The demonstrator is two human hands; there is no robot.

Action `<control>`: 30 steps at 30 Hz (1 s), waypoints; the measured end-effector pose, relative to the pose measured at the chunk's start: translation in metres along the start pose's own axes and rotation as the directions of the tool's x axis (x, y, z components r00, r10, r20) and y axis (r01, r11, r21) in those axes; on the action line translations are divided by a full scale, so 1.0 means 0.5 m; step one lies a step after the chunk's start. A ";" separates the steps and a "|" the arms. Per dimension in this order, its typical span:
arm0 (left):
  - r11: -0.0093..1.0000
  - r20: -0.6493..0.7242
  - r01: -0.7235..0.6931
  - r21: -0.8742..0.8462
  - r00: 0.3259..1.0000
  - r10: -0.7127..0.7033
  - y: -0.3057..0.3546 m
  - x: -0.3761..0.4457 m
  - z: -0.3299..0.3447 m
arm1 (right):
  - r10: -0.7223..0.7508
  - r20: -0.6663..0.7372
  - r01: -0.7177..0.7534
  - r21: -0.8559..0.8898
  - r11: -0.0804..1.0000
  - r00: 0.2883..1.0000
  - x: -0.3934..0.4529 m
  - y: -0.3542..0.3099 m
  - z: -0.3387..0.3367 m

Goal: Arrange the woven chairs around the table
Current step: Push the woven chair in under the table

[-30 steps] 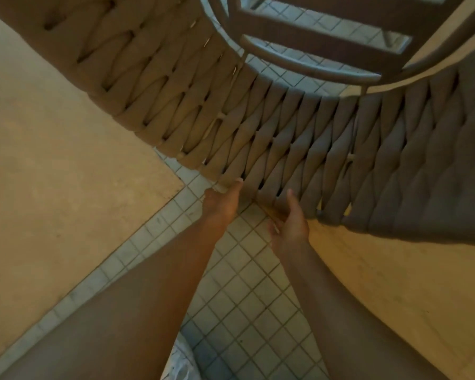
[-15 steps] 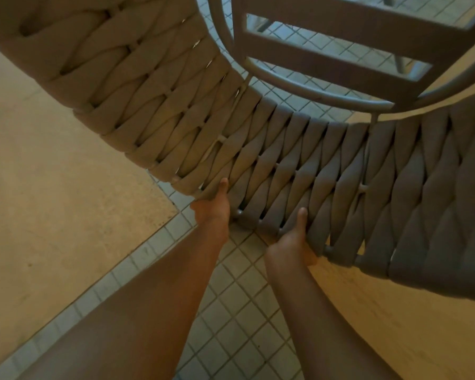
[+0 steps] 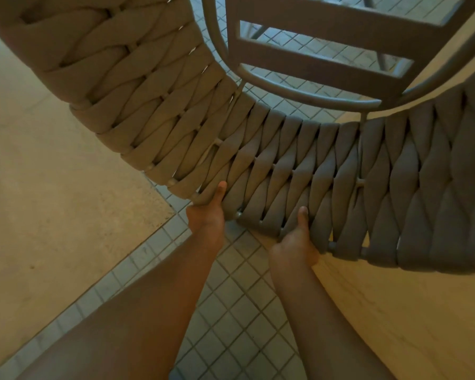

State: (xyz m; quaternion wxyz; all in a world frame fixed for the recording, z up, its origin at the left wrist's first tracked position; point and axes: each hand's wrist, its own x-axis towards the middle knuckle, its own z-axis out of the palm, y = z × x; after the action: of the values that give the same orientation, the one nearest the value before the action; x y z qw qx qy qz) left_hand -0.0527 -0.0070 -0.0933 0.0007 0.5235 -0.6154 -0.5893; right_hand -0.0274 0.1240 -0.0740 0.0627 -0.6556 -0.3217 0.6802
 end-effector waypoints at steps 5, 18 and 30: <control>0.993 -0.040 -0.109 0.043 0.993 0.111 0.034 -0.105 -0.036 | -0.049 -0.022 0.048 -0.029 0.998 0.999 -0.071 -0.089 -0.029; -0.252 0.703 -0.900 0.356 0.079 0.707 0.200 -0.344 -0.199 | -0.137 0.001 0.137 -0.050 0.989 0.991 -0.302 -0.290 -0.128; -0.599 0.980 -0.777 0.195 0.136 0.142 0.405 -0.498 -0.169 | -0.290 0.005 0.289 -0.100 0.952 0.957 -0.463 -0.428 -0.205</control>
State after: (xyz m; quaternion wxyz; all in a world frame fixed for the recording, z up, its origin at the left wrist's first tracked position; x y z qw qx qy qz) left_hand -0.0181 0.0431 0.2328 -0.1313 -0.3216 -0.9362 0.0536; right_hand 0.0269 0.2110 0.2414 0.1303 -0.6073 -0.4475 0.6434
